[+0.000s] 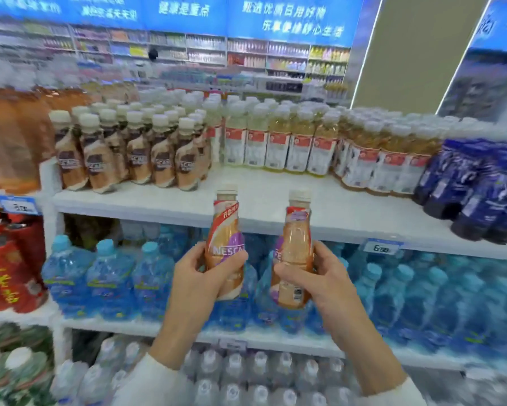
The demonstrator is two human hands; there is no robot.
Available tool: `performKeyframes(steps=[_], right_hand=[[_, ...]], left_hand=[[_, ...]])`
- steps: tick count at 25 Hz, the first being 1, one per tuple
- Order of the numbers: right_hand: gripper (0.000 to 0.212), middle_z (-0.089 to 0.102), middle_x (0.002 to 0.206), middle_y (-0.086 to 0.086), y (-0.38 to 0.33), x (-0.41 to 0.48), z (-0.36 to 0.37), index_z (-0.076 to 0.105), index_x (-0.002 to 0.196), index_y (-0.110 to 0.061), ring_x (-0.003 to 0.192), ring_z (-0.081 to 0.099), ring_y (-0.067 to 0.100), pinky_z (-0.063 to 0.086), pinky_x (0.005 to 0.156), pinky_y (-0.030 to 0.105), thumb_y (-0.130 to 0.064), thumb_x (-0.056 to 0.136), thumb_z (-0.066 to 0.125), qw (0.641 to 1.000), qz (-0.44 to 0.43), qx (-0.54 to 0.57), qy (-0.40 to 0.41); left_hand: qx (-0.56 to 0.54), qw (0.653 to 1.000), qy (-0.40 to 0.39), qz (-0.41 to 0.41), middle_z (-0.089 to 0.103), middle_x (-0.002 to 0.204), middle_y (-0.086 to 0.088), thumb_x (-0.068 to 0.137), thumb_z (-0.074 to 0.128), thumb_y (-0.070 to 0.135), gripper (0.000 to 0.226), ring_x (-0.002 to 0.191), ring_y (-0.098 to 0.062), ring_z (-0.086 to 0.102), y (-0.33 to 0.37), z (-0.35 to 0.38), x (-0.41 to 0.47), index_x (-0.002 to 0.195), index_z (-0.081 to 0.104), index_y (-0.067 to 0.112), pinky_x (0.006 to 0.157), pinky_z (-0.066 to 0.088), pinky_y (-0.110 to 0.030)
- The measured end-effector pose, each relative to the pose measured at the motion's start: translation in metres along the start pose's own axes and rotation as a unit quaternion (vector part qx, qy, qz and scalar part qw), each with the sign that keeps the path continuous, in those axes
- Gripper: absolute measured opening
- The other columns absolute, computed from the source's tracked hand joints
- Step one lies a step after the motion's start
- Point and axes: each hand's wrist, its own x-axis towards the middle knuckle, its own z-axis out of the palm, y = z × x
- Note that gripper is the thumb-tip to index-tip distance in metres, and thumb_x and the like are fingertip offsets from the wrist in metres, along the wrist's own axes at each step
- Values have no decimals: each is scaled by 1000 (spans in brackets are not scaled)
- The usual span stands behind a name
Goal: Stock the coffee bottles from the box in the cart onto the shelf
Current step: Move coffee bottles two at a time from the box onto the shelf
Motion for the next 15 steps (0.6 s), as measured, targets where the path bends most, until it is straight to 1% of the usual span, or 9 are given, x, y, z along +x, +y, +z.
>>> performKeyframes(steps=[2,3,5,6,8,9,11,13,15], right_hand=[[42,76,95,3,-13,23,-26,67,110,-20,79,72,13,57,65,25,-7,74,85,1000,-22,-10,5],[44,75,98,1,-18,35,-36,65,113,-21,81,72,12,58,67,25,-7,75,84,999,-36,-20,10],[51,73,103,-2,-26,60,-47,62,118,-25,87,72,9,59,74,28,-13,75,86,997,-64,-41,25],[55,72,105,-4,-30,74,-51,59,121,-26,87,71,5,58,75,26,-16,75,86,995,-77,-52,34],[61,68,109,-7,-33,101,-53,54,125,-26,86,68,-3,56,70,18,-18,75,87,991,-98,-74,49],[62,66,110,-8,-34,114,-53,52,126,-26,86,66,-6,55,67,14,-17,75,87,990,-105,-80,54],[64,64,112,-8,-33,137,-53,50,127,-25,88,65,-6,53,64,11,-16,75,87,988,-113,-84,62],[67,62,117,-9,-28,153,-52,47,129,-26,95,63,-4,52,66,10,-17,75,87,988,-114,-85,63],[70,61,120,-9,-21,164,-51,45,131,-27,101,61,-1,52,67,10,-17,75,87,988,-110,-85,65]], left_hand=[[19,999,0,26,76,77,4,68,87,27,26,71,-11,68,7,30,16,89,74,20,66,57,-24],[31,999,-6,34,77,82,6,71,87,27,26,75,-11,70,11,42,25,93,74,22,68,57,-23],[58,997,-19,46,77,89,6,71,88,32,32,83,-14,72,20,63,45,99,74,25,72,58,-26],[63,996,-26,53,77,90,6,70,89,33,35,85,-14,73,25,73,56,100,74,24,71,58,-25],[82,993,-36,74,78,90,8,69,90,34,39,86,-11,73,30,89,84,103,74,23,67,56,-19],[101,991,-36,83,77,92,9,69,90,35,40,87,-10,73,31,95,98,104,73,24,67,55,-18],[130,987,-32,90,76,96,11,69,90,37,44,92,-8,71,31,102,124,106,70,27,74,57,-21],[146,984,-33,95,74,102,11,67,91,40,51,95,-9,70,24,104,145,111,67,28,85,59,-30],[157,982,-36,99,74,106,10,65,90,44,56,96,-9,70,12,103,158,114,67,28,91,59,-37]])
